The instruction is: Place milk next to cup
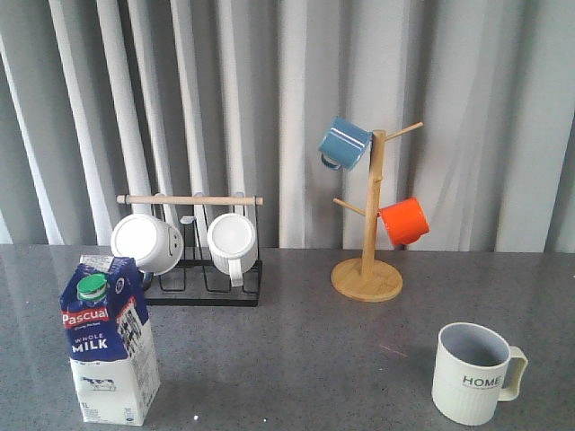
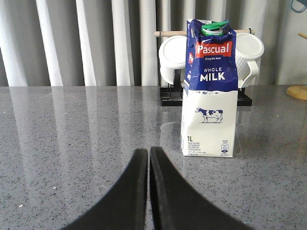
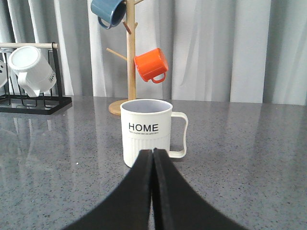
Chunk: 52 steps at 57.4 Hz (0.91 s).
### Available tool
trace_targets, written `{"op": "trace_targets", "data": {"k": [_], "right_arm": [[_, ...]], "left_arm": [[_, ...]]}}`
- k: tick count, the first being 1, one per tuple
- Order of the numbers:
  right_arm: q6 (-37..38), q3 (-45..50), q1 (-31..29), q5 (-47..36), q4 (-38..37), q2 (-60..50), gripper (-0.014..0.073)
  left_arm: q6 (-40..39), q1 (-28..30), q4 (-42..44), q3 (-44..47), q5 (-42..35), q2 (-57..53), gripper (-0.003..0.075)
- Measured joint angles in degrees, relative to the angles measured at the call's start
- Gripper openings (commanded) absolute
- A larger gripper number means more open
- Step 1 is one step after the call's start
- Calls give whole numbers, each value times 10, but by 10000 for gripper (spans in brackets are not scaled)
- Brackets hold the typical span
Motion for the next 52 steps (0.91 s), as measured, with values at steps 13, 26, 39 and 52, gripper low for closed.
{"op": "trace_targets", "data": {"k": [13, 26, 39, 52], "right_arm": [[0, 0, 0, 0, 0, 0, -8], [0, 0, 0, 0, 0, 0, -8], [0, 0, 0, -4, 0, 0, -8], [0, 0, 0, -33, 0, 0, -8]], "left_arm": [[0, 0, 0, 0, 0, 0, -6], [0, 0, 0, 0, 0, 0, -6], [0, 0, 0, 0, 0, 0, -6], [0, 1, 0, -1, -23, 0, -6]]}}
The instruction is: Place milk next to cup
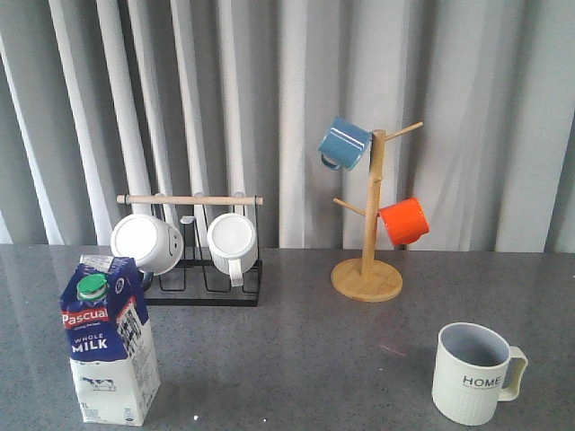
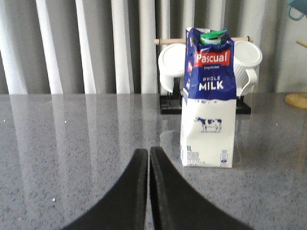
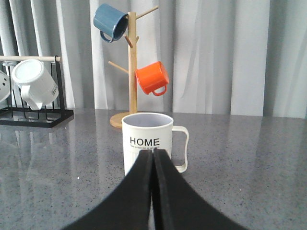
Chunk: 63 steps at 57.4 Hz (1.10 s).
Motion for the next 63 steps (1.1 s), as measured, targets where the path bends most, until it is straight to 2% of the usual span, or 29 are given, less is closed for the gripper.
{"op": "trace_targets", "data": {"k": [6, 10, 13, 20, 29, 40, 46, 63], "right_arm": [[-4, 1, 0, -58, -7, 0, -8], [-31, 1, 0, -132, -31, 0, -8], [-56, 1, 0, -184, -43, 1, -8], [-87, -39, 0, -211, -38, 42, -8], [-137, -196, 0, -167, 30, 156, -8], [-166, -382, 0, -19, 96, 328, -8], [-163, -422, 0, 48, 102, 379, -8], [-134, -426, 0, 121, 113, 409, 9]], "left_arm": [[0, 0, 0, 0, -75, 0, -6], [0, 0, -4, -1, -158, 0, -6], [1, 0, -9, -11, -194, 5, -6], [22, 0, -15, -85, -177, 75, -6], [28, -1, -15, -248, -72, 224, -6], [-5, -12, -16, -413, 30, 356, -6], [-29, -13, -17, -440, 49, 379, -6], [-43, -28, -17, -441, 99, 396, 2]]}}
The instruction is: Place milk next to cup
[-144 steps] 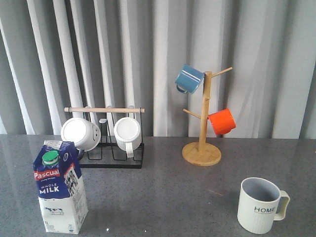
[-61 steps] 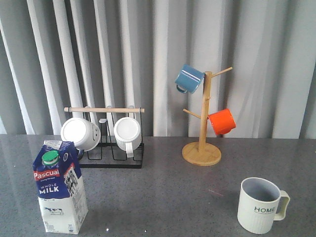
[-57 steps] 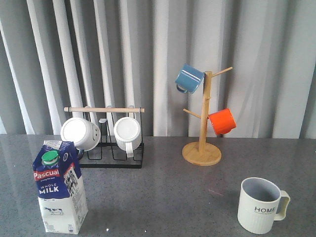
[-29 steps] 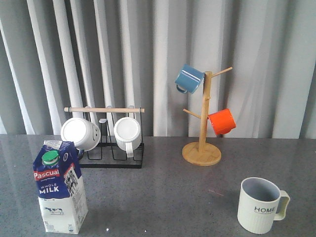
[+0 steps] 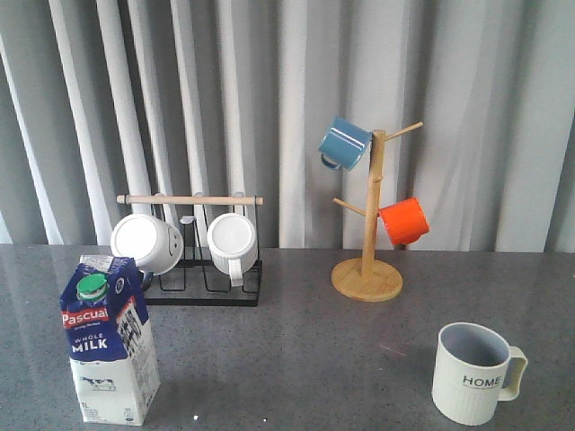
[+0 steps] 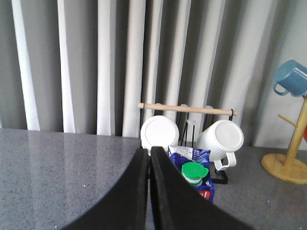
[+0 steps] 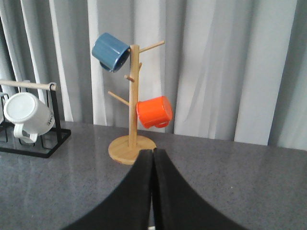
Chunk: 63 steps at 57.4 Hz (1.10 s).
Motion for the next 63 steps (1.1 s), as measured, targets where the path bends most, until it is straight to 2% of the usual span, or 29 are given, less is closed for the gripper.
{"op": "trace_targets", "data": {"k": [8, 14, 25, 31, 39, 63], "right_arm": [[0, 0, 0, 22, -7, 29, 79], [-1, 0, 0, 40, -33, 47, 188], [-1, 0, 0, 60, -64, 68, 468], [-1, 0, 0, 61, -68, 68, 554], [-1, 0, 0, 58, -68, 68, 571], [-1, 0, 0, 28, -68, 69, 571]], "left_arm": [[1, -1, 0, 0, 18, 35, 50], [1, -1, 0, 0, 47, 64, 124], [1, -1, 0, 0, 70, 106, 360], [1, -1, 0, 0, 70, 118, 469], [1, -1, 0, 0, 62, 123, 528], [1, -1, 0, 0, 48, 123, 523]]}}
